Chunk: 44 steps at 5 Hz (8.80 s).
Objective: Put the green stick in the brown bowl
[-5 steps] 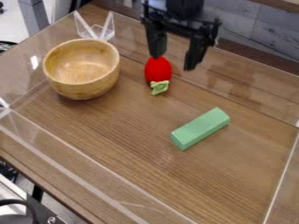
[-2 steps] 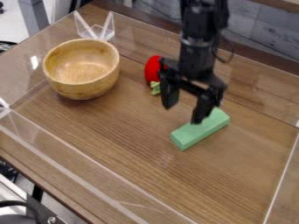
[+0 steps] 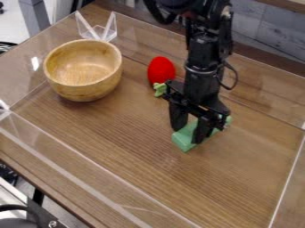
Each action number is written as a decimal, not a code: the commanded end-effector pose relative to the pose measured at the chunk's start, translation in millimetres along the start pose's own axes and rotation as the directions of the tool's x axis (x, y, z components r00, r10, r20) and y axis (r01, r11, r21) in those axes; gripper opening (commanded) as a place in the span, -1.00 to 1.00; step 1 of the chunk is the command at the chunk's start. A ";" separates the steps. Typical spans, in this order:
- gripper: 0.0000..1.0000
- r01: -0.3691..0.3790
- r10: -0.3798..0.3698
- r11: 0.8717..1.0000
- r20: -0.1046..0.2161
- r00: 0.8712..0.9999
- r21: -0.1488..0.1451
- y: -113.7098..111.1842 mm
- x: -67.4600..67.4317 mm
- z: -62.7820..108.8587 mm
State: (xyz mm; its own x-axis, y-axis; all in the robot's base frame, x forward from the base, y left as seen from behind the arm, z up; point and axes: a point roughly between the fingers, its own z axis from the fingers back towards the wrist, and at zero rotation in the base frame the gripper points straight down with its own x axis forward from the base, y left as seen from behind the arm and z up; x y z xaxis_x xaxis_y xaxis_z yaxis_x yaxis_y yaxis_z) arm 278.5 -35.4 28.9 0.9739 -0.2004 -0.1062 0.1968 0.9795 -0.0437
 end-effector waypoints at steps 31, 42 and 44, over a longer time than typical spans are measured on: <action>-1.00 -0.015 0.015 1.000 0.333 0.943 -0.003 211.1 -17.8 76.3; 1.00 -0.094 0.099 0.995 0.274 0.957 -0.031 227.0 -6.5 69.9; 1.00 -0.025 0.032 0.999 0.257 0.966 -0.030 237.9 2.3 66.4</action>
State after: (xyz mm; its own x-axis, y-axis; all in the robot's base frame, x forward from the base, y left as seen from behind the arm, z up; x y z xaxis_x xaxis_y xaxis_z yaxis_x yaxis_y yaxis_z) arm 331.4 192.4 71.5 0.9809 -0.1515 0.1218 0.1645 0.9808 -0.1049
